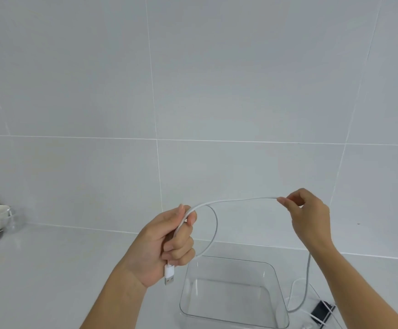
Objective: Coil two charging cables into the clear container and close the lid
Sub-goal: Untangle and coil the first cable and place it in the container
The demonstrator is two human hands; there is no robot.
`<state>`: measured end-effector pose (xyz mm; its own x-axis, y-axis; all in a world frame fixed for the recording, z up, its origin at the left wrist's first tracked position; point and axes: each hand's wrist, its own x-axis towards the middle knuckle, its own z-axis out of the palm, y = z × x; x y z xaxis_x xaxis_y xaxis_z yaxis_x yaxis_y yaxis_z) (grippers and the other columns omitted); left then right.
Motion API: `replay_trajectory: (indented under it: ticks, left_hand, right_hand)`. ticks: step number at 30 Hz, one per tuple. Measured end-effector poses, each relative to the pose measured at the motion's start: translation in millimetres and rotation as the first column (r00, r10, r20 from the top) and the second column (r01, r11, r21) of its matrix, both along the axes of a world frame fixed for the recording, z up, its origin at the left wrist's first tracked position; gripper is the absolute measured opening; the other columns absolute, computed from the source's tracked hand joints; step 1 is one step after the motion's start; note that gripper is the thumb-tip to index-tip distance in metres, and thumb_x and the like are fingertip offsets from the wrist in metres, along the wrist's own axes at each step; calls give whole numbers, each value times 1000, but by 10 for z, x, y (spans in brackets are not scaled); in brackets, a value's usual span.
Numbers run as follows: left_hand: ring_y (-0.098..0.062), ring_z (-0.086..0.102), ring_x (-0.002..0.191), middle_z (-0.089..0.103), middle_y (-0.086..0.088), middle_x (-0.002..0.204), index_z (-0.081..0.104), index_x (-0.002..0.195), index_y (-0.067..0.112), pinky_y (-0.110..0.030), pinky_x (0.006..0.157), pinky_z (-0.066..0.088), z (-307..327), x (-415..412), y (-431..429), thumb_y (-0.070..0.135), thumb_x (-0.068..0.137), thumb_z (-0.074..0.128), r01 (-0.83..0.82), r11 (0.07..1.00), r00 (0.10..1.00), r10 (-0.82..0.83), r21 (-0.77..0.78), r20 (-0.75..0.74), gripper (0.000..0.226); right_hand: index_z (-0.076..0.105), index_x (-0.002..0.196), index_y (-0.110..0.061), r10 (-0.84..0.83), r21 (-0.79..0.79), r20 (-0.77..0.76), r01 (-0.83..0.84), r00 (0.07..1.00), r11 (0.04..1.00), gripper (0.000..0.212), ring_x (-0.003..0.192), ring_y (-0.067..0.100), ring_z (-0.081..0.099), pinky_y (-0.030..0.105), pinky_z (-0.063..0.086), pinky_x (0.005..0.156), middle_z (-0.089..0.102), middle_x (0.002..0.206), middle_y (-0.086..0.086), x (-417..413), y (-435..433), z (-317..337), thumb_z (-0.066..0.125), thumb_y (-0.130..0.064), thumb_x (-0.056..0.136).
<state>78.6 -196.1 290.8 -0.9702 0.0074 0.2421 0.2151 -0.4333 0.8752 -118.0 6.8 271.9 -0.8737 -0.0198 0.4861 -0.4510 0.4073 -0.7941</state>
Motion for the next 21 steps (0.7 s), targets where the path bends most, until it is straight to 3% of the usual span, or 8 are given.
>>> replay_trajectory:
  ticks: [3,6,9,11,15,18,21]
  left_hand:
    - [-11,11,33,20,8,37,62,64,14,-12,33,25,10,-18,-9,39,56,85,-42,996,999,42,80,2,36]
    - [-9,10,35,15,8,43,62,64,14,-16,29,23,28,-68,-75,32,52,88,-83,966,996,86,244,0,33]
    - [-8,10,36,18,5,41,60,65,14,-16,28,26,57,-115,-160,27,58,83,-128,926,991,136,357,1,28]
    - [-8,8,37,26,5,36,54,67,15,-15,28,23,76,-135,-192,29,74,67,-207,903,977,209,375,37,20]
    - [-4,21,28,28,8,39,47,73,14,-14,30,20,36,-183,-195,29,95,39,-366,886,930,352,285,102,28]
    - [-4,25,31,31,7,42,46,74,13,-13,33,23,-22,-192,-130,28,98,37,-427,901,902,417,82,109,30]
    - [-11,34,35,39,2,45,43,76,10,-18,36,34,-57,-167,-50,26,99,36,-429,882,889,450,-194,78,29]
  right_hand:
    - [56,73,-6,-56,253,-142,91,988,963,24,61,29,51,31,35,52,60,68,7,50,-18,-118,63,-25,87]
    - [54,62,-7,92,503,-432,156,897,850,25,42,28,48,22,25,38,53,56,4,95,-54,-306,76,-9,74]
    - [54,58,-12,281,716,-480,185,831,674,37,31,23,36,16,1,42,51,56,1,220,-98,-408,79,11,43]
    - [55,57,-16,411,808,-456,173,790,564,44,30,20,34,19,-6,45,51,56,-3,344,-143,-447,76,10,28]
    - [52,54,-24,668,922,-353,123,655,367,42,31,15,33,24,6,36,47,54,-8,627,-289,-479,79,-4,28]
    - [51,56,-25,780,925,-349,56,519,377,36,34,13,40,24,4,37,47,54,-9,838,-360,-414,78,-9,39]
    - [54,63,-25,839,915,-331,-71,432,398,25,40,13,44,21,21,35,51,59,-9,1030,-385,-232,72,-9,56]
